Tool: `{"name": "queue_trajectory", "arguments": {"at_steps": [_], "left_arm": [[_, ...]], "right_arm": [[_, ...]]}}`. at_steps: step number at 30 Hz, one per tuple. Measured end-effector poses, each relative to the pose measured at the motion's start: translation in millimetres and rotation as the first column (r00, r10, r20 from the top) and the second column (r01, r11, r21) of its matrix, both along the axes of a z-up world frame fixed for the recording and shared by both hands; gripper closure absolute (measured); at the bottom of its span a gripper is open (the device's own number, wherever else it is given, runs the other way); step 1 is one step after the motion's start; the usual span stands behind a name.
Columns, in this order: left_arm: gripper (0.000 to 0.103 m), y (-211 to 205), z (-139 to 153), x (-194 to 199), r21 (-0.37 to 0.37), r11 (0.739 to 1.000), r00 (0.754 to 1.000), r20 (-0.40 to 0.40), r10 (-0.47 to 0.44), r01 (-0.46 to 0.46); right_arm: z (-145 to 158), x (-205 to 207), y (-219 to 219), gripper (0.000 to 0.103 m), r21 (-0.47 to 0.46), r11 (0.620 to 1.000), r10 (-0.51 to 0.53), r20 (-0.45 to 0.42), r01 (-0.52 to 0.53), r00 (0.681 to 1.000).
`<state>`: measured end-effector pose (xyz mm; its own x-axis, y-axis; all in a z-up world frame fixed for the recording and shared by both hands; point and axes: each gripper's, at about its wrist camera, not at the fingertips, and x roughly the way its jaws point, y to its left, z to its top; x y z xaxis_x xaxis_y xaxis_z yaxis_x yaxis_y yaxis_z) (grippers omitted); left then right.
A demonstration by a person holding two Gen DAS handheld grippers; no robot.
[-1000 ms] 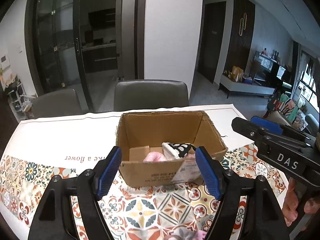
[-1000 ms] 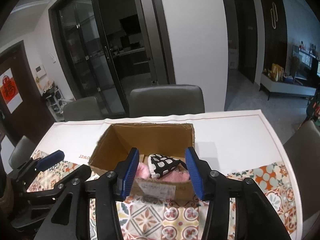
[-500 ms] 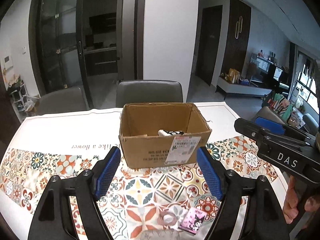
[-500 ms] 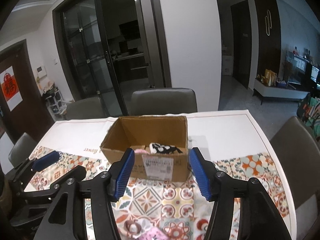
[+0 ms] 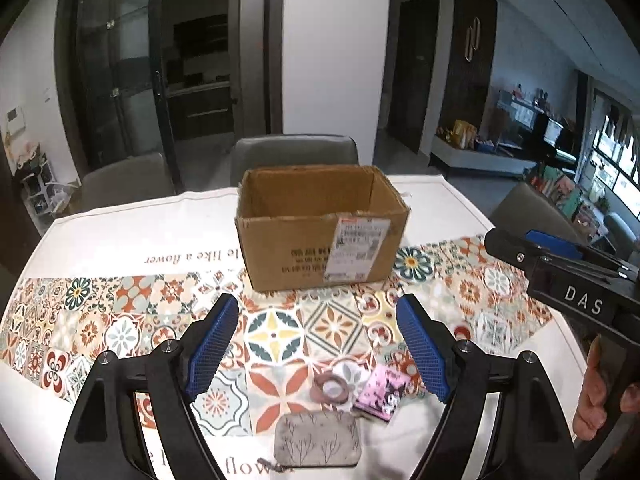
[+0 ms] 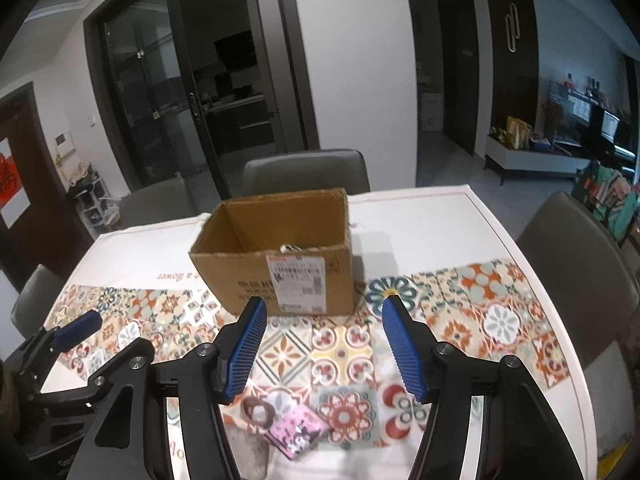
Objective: Organize soft objects
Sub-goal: 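Move both tools back over the remaining items on the table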
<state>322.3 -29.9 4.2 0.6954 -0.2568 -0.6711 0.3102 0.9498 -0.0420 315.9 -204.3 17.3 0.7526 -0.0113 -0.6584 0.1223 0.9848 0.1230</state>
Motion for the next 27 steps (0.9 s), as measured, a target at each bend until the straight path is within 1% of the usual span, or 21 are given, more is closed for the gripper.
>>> {"name": "queue_trajectory", "arguments": {"at_steps": [4, 11, 16, 21, 27], "left_arm": [[0.022, -2, -8, -13, -0.002, 1.000, 0.999, -0.016, -0.031, 0.031], [0.022, -7, -17, -32, -0.004, 0.995, 0.995, -0.007, -0.095, 0.095], [0.022, -13, -27, -45, 0.018, 0.987, 0.987, 0.004, -0.159, 0.158], [0.022, -17, -39, -55, 0.016, 0.978, 0.978, -0.001, -0.210, 0.210], [0.022, -21, -54, -57, 0.008, 0.967, 0.966, -0.014, -0.256, 0.257]], "right_arm": [[-10, -15, -1, 0.041, 0.003, 1.000, -0.030, -0.027, 0.030, 0.999], [-26, -39, -7, 0.041, 0.018, 0.996, -0.082, -0.070, 0.083, 0.994], [-36, -58, -7, 0.041, 0.021, 0.994, -0.108, -0.093, 0.110, 0.990], [-50, -75, -9, 0.041, 0.021, 0.990, -0.135, -0.128, 0.139, 0.982], [-68, -90, -11, 0.041, 0.039, 0.983, -0.173, -0.171, 0.182, 0.970]]}}
